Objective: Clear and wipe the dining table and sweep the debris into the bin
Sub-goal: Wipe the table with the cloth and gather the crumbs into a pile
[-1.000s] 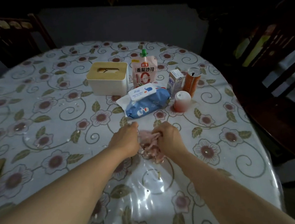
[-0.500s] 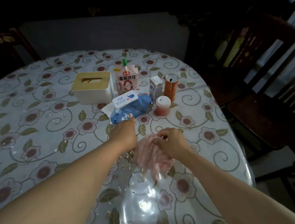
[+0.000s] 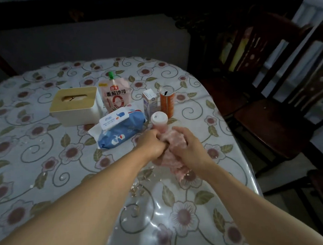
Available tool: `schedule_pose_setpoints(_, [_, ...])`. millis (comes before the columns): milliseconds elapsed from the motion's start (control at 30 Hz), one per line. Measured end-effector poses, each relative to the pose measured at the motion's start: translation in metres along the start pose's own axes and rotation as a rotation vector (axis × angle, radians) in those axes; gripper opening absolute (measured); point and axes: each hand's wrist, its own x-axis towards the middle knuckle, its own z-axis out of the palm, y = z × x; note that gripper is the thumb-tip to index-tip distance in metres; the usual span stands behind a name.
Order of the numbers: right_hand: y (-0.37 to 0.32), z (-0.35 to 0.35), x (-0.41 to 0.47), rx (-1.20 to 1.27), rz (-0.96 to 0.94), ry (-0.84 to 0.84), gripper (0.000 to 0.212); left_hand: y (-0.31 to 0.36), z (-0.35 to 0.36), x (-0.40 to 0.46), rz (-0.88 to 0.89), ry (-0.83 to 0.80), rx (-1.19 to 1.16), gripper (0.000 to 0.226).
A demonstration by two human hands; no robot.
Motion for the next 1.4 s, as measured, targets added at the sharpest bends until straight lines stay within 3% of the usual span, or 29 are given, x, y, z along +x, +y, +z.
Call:
schedule_pose_setpoints(67, [0.011, -0.015, 0.014, -0.089, -0.007, 0.107, 0.027, 0.006, 0.013, 0.013, -0.016, -0.103, -0.121, 0.02])
schedule_pose_setpoints(133, [0.021, -0.033, 0.028, -0.114, -0.019, 0.232, 0.026, 0.007, 0.02, 0.021, -0.002, -0.177, -0.093, 0.02])
schedule_pose_setpoints(200, [0.029, -0.054, 0.049, -0.153, -0.059, 0.323, 0.027, 0.004, 0.026, 0.035, 0.032, -0.167, 0.123, 0.023])
schedule_pose_setpoints(333, [0.047, -0.082, 0.107, -0.196, -0.035, 0.464, 0.033, -0.018, 0.036, 0.055, 0.01, 0.004, 0.45, 0.031])
schedule_pose_setpoints(433, [0.054, -0.084, 0.142, -0.361, -0.113, 0.415, 0.03, -0.038, 0.04, 0.068, -0.003, 0.144, 0.622, 0.038])
schedule_pose_setpoints(533, [0.071, -0.064, 0.166, -0.523, -0.154, 0.212, 0.028, -0.057, 0.041, 0.076, 0.029, 0.197, 0.688, 0.046])
schedule_pose_setpoints(667, [0.107, -0.041, 0.172, -0.786, -0.253, 0.143, 0.048, -0.073, 0.039, 0.079, 0.093, 0.235, 0.723, 0.054])
schedule_pose_setpoints(867, [0.106, -0.007, 0.12, -0.62, -0.364, 0.079, 0.055, -0.083, 0.031, 0.081, 0.199, 0.255, 0.718, 0.05])
schedule_pose_setpoints(1100, [0.104, 0.071, 0.015, -0.545, -0.469, -0.039, 0.05, -0.1, 0.013, 0.071, 0.241, 0.037, 0.718, 0.051])
schedule_pose_setpoints(1300, [0.103, 0.089, -0.049, -0.236, -0.268, -0.218, 0.055, -0.109, 0.011, 0.036, 0.326, 0.038, 0.688, 0.037])
schedule_pose_setpoints(1400, [0.092, 0.062, -0.058, -0.013, -0.153, -0.176, 0.046, -0.1, 0.02, 0.028, 0.399, 0.061, 0.673, 0.043])
